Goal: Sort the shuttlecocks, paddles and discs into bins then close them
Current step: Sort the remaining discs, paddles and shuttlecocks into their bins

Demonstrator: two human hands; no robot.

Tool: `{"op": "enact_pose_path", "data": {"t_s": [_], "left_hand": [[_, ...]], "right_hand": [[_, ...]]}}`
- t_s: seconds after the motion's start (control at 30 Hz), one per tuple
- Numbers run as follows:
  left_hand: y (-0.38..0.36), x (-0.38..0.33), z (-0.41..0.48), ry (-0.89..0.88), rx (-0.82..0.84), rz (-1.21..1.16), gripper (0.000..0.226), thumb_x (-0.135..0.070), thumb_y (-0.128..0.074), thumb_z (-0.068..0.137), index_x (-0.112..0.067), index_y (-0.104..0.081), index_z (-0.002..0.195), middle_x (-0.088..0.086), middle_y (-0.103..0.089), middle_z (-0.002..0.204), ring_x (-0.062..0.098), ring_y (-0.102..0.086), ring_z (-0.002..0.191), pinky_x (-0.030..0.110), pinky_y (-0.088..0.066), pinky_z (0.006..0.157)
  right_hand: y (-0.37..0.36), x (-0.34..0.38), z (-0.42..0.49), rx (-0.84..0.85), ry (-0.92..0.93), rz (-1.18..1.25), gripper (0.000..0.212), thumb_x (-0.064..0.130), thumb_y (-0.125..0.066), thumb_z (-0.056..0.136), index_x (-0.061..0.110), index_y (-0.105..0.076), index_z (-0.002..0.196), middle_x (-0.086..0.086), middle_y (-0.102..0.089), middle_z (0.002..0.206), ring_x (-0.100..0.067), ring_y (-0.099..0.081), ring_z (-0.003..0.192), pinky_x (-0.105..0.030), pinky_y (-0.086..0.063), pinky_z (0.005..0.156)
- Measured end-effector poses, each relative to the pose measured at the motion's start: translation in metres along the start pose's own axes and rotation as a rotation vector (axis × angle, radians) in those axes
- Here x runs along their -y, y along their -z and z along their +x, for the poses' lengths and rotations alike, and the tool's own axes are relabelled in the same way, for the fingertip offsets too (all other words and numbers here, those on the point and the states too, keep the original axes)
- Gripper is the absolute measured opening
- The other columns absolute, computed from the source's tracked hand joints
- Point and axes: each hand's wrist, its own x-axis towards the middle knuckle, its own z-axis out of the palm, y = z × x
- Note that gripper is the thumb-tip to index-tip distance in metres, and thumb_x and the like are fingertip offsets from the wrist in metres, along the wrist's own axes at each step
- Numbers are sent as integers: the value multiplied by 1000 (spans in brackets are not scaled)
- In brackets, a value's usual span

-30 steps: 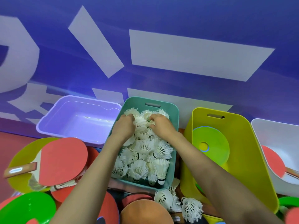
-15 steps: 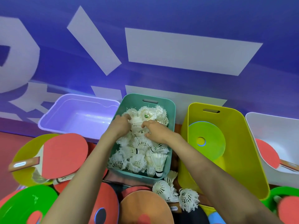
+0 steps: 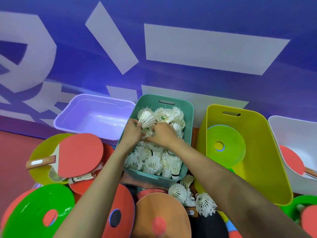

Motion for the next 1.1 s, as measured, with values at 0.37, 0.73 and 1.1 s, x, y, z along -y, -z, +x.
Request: {"op": "enact_pose_path", "data": {"t_s": [0.37,0.73,1.1], "left_hand": [[26,4,-17,-127,25,823,31,-24,-38,100,-2,-39,122,22,-55,119,37,-52,106,35,-35,76],[8,20,-29,-39,142,1295,31,-4,-48,89,-1,-48,121,15,-56,124,32,-55,113,35,-45,82],[-11,-4,-65,-373,22,934,42,-28,-57,90,-9,-50,127,14,-53,124,32,-51,113,40,-43,88]], "right_hand": [[-11,5,3,-75,-131,42,31,41,-53,89,16,-63,73,-4,-63,86,-25,-54,99,-40,-33,97],[-8,1,-8,110,23,-65,35,28,-55,91,18,-53,125,-9,-50,132,-27,-34,129,-51,-16,111],[26,-29,-75,-128,213,78,40,26,-59,89,17,-53,128,-3,-51,132,-22,-39,127,-35,-28,109]]}}
